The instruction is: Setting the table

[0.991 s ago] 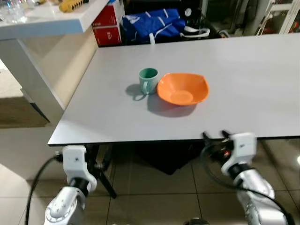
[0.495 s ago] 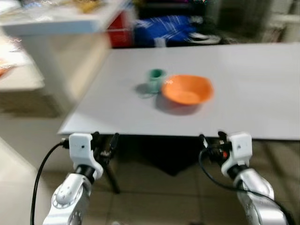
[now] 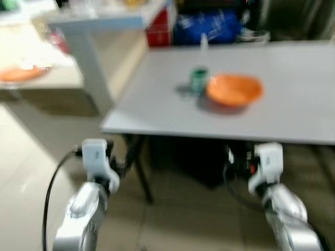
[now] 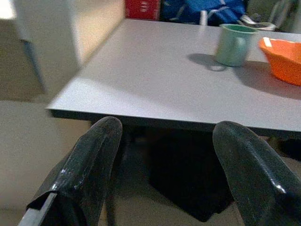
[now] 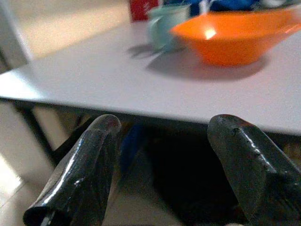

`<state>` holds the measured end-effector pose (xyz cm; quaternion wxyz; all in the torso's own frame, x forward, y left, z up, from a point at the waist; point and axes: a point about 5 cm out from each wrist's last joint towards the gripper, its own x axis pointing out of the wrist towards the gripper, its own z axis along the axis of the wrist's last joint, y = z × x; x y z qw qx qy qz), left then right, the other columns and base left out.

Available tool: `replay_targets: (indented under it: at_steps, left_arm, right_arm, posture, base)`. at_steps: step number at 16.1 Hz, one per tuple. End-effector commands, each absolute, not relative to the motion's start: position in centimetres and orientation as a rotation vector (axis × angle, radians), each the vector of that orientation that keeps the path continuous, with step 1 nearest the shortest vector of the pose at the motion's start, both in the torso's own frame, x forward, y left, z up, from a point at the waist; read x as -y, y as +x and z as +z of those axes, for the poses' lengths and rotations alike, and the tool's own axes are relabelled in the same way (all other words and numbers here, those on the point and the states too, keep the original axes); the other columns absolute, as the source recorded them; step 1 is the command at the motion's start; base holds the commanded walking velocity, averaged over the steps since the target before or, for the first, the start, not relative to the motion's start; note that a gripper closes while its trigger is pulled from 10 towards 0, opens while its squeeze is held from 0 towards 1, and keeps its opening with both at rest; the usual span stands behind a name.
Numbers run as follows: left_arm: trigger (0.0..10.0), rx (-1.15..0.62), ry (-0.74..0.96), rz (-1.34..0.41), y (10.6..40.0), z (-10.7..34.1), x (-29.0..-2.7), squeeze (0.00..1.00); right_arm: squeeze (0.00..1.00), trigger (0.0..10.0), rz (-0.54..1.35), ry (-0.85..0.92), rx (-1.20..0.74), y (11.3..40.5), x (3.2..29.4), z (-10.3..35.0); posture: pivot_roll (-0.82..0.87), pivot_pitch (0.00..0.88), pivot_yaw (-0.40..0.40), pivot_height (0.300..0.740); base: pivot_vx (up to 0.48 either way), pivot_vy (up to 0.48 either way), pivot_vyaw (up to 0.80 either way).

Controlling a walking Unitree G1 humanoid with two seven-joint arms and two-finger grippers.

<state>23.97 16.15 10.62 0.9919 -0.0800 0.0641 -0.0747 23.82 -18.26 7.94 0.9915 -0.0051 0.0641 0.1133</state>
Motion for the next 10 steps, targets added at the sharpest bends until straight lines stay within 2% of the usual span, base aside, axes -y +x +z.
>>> replay_targets:
  at_steps: [1, 3, 10]
  left_arm:
    - [10.0, -0.143, -0.156, -0.128, 24.17, 10.5, -16.73, 0.0]
    - [10.0, -0.134, -0.169, -0.128, 24.69, 10.78, -16.83, 0.0]
    - [10.0, -0.122, -0.172, -0.137, 25.15, 11.16, -16.74, 0.0]
  right_arm:
    - [0.0, 10.0, 0.244, -0.007, -0.12, 24.13, 17.58, 8.1]
    - [0.0, 10.0, 0.247, -0.013, -0.109, 24.25, 17.42, 8.21]
    - [0.0, 10.0, 0.243, -0.029, -0.135, 24.7, 17.19, 7.78]
  posture:
    - [-0.22, 0.0, 0.12, 0.74]
    - [-0.22, 0.0, 0.12, 0.74]
    - [-0.21, 0.0, 0.112, 0.74]
  base:
    - [0.0, 0.48, 0.0]
    - [0.0, 0.48, 0.0]
    - [0.0, 0.48, -0.8]
